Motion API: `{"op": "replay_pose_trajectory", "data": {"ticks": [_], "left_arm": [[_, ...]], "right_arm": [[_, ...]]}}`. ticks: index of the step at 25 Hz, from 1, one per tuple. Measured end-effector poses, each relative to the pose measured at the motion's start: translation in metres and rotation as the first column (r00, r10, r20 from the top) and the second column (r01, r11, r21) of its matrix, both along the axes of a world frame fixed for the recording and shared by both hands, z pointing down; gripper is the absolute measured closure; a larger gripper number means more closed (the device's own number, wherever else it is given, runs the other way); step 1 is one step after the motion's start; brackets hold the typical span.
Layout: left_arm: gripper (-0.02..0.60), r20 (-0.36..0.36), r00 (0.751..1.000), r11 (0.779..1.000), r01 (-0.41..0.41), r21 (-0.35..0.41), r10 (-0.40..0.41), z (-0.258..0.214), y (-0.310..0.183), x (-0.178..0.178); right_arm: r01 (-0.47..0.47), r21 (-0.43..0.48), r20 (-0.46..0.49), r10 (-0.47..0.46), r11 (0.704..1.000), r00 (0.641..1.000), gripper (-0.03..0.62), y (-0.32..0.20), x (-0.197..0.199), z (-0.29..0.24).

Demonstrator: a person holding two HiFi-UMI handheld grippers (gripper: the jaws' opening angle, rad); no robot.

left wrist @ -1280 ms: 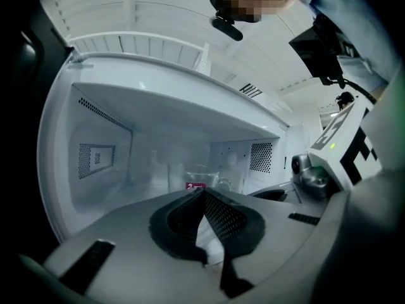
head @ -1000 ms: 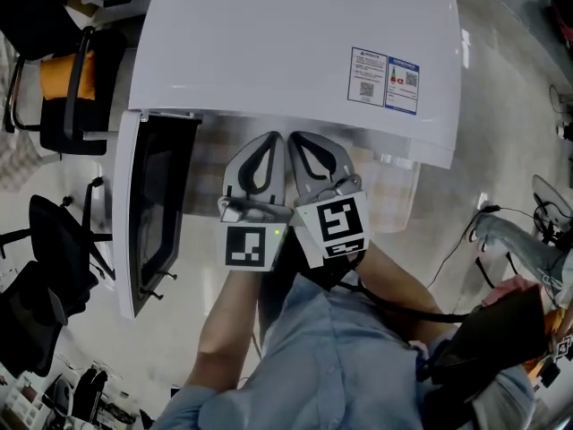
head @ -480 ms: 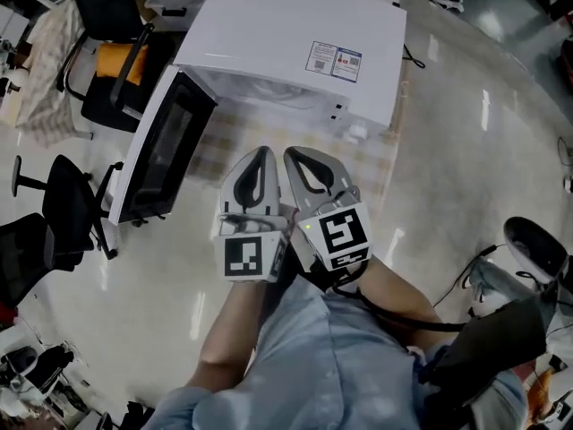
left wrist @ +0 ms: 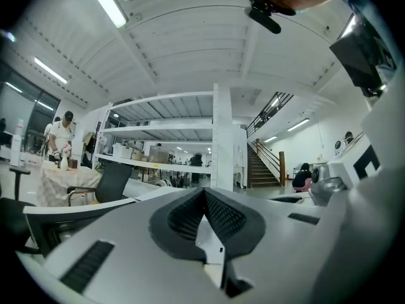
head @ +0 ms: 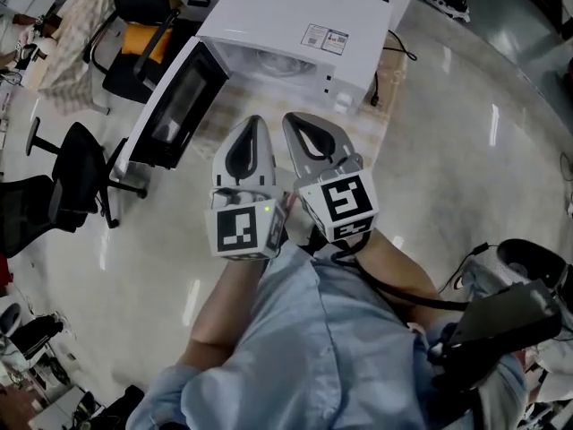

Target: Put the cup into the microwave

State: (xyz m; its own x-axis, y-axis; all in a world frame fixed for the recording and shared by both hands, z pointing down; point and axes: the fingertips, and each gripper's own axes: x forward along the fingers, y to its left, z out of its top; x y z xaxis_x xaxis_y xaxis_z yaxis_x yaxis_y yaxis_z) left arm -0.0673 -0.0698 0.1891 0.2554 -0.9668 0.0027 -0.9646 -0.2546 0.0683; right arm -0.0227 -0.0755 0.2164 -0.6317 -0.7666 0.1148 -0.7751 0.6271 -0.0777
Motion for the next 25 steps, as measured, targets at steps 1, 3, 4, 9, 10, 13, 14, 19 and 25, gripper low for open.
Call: {"op": "replay_pose_trajectory", "data": {"ticks": [1,3,4,9,10,13,14,19,25], "left_arm": [[0.574,0.0,1.0,1.0,0.011,0.01,-0.011,-0.004,0.003,-0.002],[0.574,0.003,1.0,0.999,0.026,0.021,-0.027,-0.011,0.01,-0.005],[0.574,0.007,0.999,0.999,0.032,0.021,-0.032,-0.013,0.014,-0.006],[0.574,0.008,0.999,0.999,0.038,0.024,-0.038,-0.013,0.028,-0.003],[0.574,0.006,0.999,0.999,0.04,0.025,-0.04,-0.014,0.029,-0.003],[0.574,0.008,0.999,0.998,0.05,0.037,-0.051,-0.019,0.031,-0.007],[0.574,0.01,0.998,0.998,0.055,0.039,-0.055,-0.021,0.032,-0.009],[0.574,-0.002,0.998,0.997,0.061,0.045,-0.061,-0.024,0.032,-0.012],[0.574,-0.01,0.998,0.997,0.067,0.029,-0.067,-0.022,0.032,-0.019]], "right_arm": [[-0.004,0.008,0.003,0.004,1.0,1.0,0.592,0.002,0.002,-0.003],[-0.012,0.01,0.001,0.012,1.0,1.0,0.592,0.006,0.005,-0.003],[-0.015,0.009,-0.003,0.015,1.0,1.0,0.592,0.007,0.007,-0.001],[-0.007,0.015,-0.006,0.007,1.0,1.0,0.594,0.012,0.009,-0.001],[-0.006,0.022,-0.007,0.006,1.0,1.0,0.593,0.013,0.009,-0.003],[-0.001,0.052,-0.002,0.001,0.999,1.0,0.592,0.015,0.006,-0.014],[0.001,0.06,-0.002,-0.001,0.998,1.0,0.594,0.017,0.005,-0.017],[0.004,0.071,-0.001,-0.004,0.997,1.0,0.593,0.018,0.002,-0.02],[0.0,0.071,-0.002,0.0,0.997,1.0,0.592,0.017,0.001,-0.022]]}}
